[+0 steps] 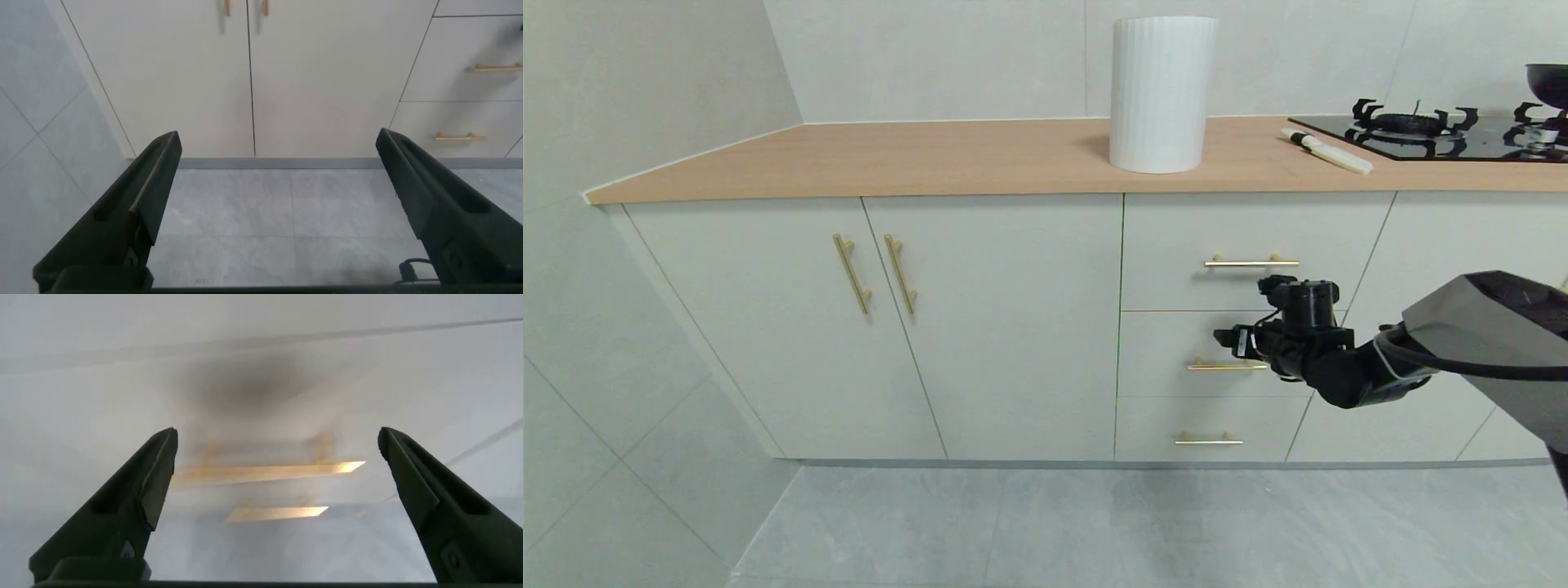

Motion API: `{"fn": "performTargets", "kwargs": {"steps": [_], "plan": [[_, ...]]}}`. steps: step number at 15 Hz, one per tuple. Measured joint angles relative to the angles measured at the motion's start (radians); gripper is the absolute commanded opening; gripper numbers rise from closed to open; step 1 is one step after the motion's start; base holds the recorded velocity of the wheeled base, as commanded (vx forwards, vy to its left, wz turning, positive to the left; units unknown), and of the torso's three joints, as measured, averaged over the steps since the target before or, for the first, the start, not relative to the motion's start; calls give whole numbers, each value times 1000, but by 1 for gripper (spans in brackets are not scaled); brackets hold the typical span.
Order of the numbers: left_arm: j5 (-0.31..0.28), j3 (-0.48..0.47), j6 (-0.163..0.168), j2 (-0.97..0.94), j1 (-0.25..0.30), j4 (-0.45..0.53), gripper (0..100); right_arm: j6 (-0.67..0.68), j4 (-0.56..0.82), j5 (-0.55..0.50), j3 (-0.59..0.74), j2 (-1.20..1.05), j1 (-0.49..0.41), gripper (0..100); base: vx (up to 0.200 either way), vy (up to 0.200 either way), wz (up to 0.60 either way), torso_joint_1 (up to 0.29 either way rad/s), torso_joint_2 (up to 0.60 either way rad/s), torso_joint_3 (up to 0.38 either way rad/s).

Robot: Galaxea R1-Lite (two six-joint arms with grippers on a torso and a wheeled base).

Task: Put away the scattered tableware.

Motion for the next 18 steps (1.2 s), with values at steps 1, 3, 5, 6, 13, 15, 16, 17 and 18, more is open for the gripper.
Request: {"fn": "performTargets", "kwargs": {"steps": [1, 3, 5, 6, 13, 15, 16, 17, 18], "plan": [[0, 0, 0, 0, 0, 0, 100, 0, 43, 24, 25, -34, 0, 100, 0, 0, 0, 0, 0, 0], [0, 0, 0, 0, 0, 0, 100, -1, 113, 38, 62, -107, 1, 100, 0, 0, 0, 0, 0, 0], [0, 0, 0, 0, 0, 0, 100, -1, 155, 41, 144, -209, 6, 100, 0, 0, 0, 0, 0, 0], [0, 0, 0, 0, 0, 0, 100, -1, 163, 40, 196, -265, 12, 100, 0, 0, 0, 0, 0, 0], [0, 0, 0, 0, 0, 0, 100, -3, 169, -70, 562, -787, 73, 100, 0, 0, 0, 0, 0, 0], [0, 0, 0, 0, 0, 0, 100, -14, 188, -95, 624, -974, 82, 100, 0, 0, 0, 0, 0, 0], [0, 0, 0, 0, 0, 0, 100, -31, 216, -106, 648, -1073, 84, 100, 0, 0, 0, 0, 0, 0], [0, 0, 0, 0, 0, 0, 100, -51, 257, -118, 667, -1173, 85, 100, 0, 0, 0, 0, 0, 0], [0, 0, 0, 0, 0, 0, 100, -70, 317, -131, 682, -1283, 86, 100, 0, 0, 0, 0, 0, 0]]}}
